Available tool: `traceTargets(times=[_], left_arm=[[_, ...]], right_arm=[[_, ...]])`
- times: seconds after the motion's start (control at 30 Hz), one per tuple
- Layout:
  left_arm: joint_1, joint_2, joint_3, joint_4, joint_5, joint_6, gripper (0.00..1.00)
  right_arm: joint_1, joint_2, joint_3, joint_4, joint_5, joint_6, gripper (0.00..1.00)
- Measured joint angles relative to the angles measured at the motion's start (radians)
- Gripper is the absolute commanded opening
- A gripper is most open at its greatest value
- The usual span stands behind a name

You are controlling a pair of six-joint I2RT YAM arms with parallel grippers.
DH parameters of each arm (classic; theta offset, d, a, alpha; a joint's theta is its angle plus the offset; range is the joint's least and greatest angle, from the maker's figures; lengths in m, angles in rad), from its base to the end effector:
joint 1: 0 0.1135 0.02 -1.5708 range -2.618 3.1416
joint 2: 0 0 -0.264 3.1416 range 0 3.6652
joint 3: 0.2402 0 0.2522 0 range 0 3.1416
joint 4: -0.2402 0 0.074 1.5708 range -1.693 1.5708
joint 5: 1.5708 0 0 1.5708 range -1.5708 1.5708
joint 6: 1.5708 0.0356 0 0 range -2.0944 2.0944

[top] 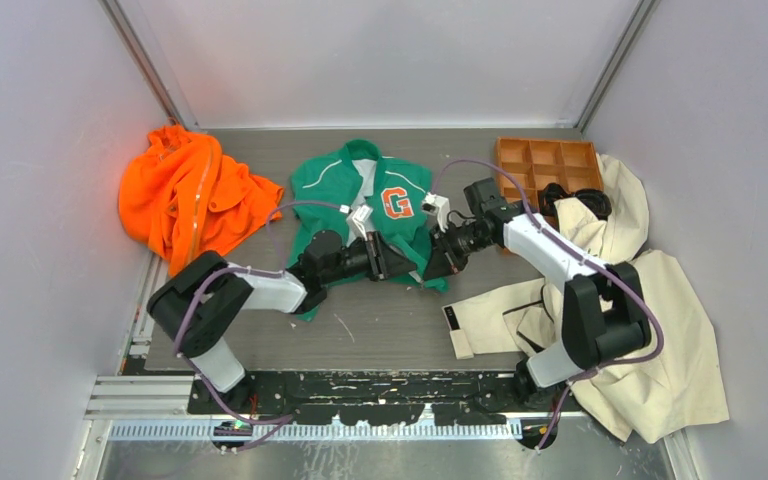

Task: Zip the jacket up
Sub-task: Adjust the jacket at the center of the board.

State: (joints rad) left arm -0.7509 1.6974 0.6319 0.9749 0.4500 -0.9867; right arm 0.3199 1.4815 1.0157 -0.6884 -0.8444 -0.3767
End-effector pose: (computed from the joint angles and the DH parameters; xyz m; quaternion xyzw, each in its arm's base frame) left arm 0.2307 -0.2365 0.1805 0.0647 0.7325 -0.6083 0.2987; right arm 0.2591 0.1139 0.2307 -0.3842 0.8100 0.3954 0.1999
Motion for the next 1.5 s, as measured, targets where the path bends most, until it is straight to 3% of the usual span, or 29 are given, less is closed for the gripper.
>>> traceTargets(times=[0.07,0.37,0.6,0.8,1.1,1.5], left_arm=[[0.004,-0.056,-0.025,-0.090,-0.043,0.038,0.42],[0.007,-0.448,-0.035,-0.627,-0.222,0.293,0.48],[0.008,-0.540,-0.108,-0.786,-0.309,0.388,0.50],[0.008,-0.452,-0.119,-0.743,-0.296,0.369,0.49],[0.008,-0.133,-0.098,-0.491,-0.212,0.220,0.48],[0.011,0.116,0.155,-0.399,-0.195,0.160,0.44]], right_arm=[[0.000,0.035,0.000,0.001,-0.001,0.014,0.03],[-0.001,0.231,0.025,0.021,0.120,0.117,0.03],[-0.010,0.232,0.028,0.064,0.204,0.170,0.04],[0.014,0.274,0.076,0.003,0.136,0.110,0.04],[0.069,0.274,0.076,-0.032,0.148,0.075,0.04],[0.069,0.274,0.078,-0.042,0.182,0.076,0.06]])
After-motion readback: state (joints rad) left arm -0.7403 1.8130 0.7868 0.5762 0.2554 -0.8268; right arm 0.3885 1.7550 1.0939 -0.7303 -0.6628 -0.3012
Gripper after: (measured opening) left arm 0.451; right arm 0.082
